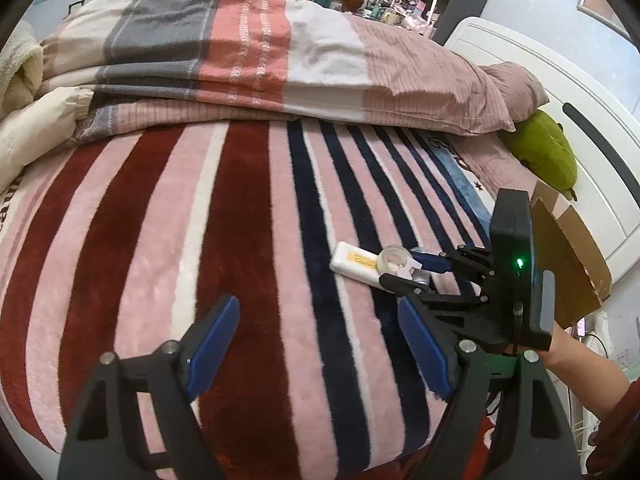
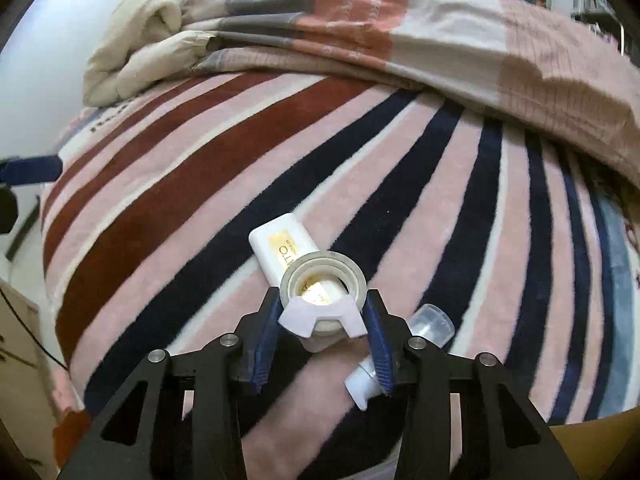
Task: Organize rigid objects
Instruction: 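Grasp the clear tape roll with the right gripper and lift it, then carry the tape roll with the right gripper into the box and release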
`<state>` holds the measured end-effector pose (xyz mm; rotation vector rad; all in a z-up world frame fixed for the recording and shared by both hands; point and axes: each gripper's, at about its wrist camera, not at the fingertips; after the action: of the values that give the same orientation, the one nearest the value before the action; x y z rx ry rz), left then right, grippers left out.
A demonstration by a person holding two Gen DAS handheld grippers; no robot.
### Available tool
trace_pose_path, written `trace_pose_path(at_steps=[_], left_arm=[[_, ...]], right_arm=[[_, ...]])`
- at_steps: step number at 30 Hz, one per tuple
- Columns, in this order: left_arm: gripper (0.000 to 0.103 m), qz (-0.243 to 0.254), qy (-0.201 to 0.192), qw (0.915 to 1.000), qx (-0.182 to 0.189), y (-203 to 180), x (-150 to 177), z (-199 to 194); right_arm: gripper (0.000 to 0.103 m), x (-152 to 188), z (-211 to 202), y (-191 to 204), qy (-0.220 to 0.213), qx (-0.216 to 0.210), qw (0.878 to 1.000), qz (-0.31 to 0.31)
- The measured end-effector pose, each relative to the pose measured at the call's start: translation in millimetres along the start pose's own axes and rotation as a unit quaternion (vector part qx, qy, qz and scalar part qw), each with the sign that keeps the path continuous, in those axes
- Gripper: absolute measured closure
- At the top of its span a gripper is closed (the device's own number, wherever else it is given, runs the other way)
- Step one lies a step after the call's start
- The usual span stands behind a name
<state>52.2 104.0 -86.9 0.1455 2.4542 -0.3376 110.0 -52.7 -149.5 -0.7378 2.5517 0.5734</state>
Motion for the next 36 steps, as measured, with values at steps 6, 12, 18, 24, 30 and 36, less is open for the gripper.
trace_pose_path(at_steps=[6,12,18,24,30,36], left_arm=[[0.024,0.018,-0.003,0.9990,0.041,-28,-8,-1],[0.025,0.051,-0.012,0.9924,0.111,-75,-21,-7],[0.056,0.076,-0.024,0.9830,0.165,-123,-42,-16],[0.074,0.126,-0.022,0.9741,0.187,-181,-71,-12],[0.074,0.166,0.007,0.9649,0.204,-242,-94,16],[0.074,0.194,0.065,0.9565,0.207,-292,-112,56]], right_arm=[[0.067,5,-36,16,-0.025,-0.028,0.999,-0.017],[0.067,13,-106,35,-0.061,-0.088,0.994,-0.034],[0.067,21,-164,28,-0.103,-0.092,0.990,-0.037],[0.067,25,-203,-8,-0.133,-0.077,0.988,-0.015],[0.067,37,-225,-60,-0.142,-0.042,0.989,0.023],[0.067,46,-234,-112,-0.114,-0.010,0.990,0.076]])
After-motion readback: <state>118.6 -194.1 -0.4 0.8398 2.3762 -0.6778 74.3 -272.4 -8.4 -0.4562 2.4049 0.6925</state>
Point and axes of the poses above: each gripper's, at about its wrist camera, not at the fingertips, and z roughly the way its jaws point, y to its left, x to its underside, and after that the axes turned 7 degrees about z, right-handed
